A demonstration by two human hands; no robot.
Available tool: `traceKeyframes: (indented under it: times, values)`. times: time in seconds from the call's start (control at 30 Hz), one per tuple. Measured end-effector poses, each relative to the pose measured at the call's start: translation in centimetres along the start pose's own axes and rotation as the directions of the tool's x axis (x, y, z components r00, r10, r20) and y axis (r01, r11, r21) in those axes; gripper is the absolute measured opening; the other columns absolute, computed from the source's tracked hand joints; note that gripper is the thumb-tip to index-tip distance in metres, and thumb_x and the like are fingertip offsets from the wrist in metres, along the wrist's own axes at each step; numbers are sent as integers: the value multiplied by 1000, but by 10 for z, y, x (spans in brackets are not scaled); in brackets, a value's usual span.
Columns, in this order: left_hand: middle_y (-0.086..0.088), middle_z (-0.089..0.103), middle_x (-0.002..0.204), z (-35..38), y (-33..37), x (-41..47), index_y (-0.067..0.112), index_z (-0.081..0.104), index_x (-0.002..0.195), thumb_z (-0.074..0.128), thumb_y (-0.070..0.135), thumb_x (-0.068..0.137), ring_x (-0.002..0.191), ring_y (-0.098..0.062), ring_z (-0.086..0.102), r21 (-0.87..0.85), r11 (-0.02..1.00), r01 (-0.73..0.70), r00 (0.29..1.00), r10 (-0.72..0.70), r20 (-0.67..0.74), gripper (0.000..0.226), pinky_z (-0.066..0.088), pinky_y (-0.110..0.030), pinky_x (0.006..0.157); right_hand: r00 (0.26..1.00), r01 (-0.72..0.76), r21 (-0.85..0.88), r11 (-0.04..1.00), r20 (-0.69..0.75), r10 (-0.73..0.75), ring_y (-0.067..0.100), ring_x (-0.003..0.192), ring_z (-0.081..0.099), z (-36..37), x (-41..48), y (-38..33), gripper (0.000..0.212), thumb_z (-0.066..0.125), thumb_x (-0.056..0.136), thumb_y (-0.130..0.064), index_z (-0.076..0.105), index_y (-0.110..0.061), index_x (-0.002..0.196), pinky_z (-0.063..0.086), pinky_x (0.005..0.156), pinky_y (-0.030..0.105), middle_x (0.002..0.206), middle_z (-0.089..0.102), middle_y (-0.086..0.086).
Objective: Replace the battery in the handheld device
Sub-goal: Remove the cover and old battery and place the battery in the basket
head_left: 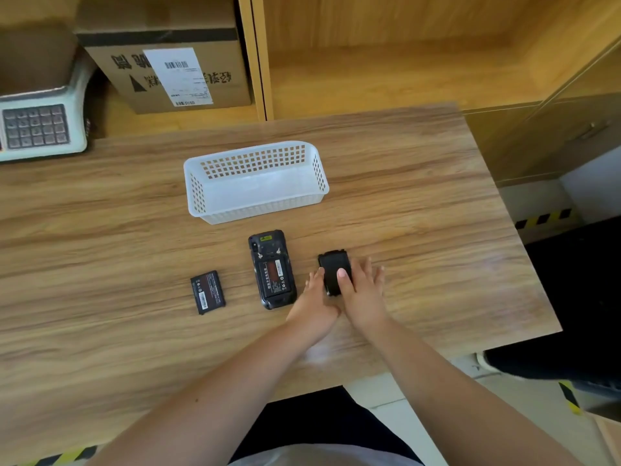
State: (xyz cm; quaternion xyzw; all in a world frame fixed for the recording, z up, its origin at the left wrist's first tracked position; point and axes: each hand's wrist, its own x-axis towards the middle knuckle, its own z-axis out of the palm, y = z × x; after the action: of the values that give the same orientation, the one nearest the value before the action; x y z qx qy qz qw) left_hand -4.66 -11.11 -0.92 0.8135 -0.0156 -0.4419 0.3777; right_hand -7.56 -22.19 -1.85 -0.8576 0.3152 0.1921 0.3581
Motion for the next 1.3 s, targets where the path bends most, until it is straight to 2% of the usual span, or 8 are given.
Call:
traceKeyframes:
  times: [0.07,0.3,0.4,0.57,0.7,0.83,1.07,1.3]
  values:
    - [5,19,163,-18,-5,-7,34,8,155,55,11,84,127,-21,53,23,997,-68,995,69,-78,87,45,-16,65,995,100,1,995,-24,-100,29,148,-13,-6,0,-10,57,30,99,-45,22,-24,151,1,118,48,163,1,3]
    - [11,39,152,-84,-25,-17,40,31,149,59,19,90,109,-9,61,41,979,-199,939,203,-278,68,44,-18,82,939,342,-36,939,58,-339,29,148,-5,-1,17,-47,66,53,93,-41,24,-24,150,10,119,50,162,9,-1]
    - [10,17,162,-98,-47,-9,38,35,147,64,19,89,147,-21,26,73,975,-209,920,221,-323,68,33,-23,104,914,403,-103,909,101,-394,28,149,0,10,26,-55,76,63,87,-39,23,-23,150,15,118,51,161,17,-3]
    - [5,-6,164,-102,-71,7,27,10,155,70,32,86,150,-16,-12,266,953,-144,953,206,-221,91,8,-44,122,840,527,-186,829,259,-476,19,149,1,27,38,-60,92,74,79,-35,18,-22,152,20,117,49,161,15,-5]
    - [6,-12,164,-100,-77,16,25,3,156,66,49,84,150,-17,-13,534,840,-96,967,207,-151,99,0,-55,120,776,601,-172,780,360,-518,16,149,3,33,45,-59,102,78,74,-36,15,-20,152,19,119,43,162,10,-3]
    - [3,-10,164,-104,-85,20,24,2,156,56,60,86,150,-16,-10,693,712,-110,952,276,-132,96,-1,-48,122,741,654,-219,724,379,-554,15,149,5,33,48,-55,101,76,76,-37,13,-16,153,18,120,40,162,6,-1]
    - [-12,-7,163,-113,-84,23,12,-2,155,36,63,93,151,-23,-7,864,478,-160,942,336,-12,89,-6,-38,122,684,729,-434,529,499,-532,25,148,11,29,52,-58,93,56,89,-50,0,-11,152,23,116,37,162,-8,8]
    - [-29,-1,159,-106,-85,26,-2,-3,152,22,61,97,149,-39,0,959,250,-133,926,377,31,87,-7,-46,121,636,754,-571,323,516,-574,41,141,29,36,57,-54,92,29,85,-61,6,-1,150,31,113,49,157,7,27]
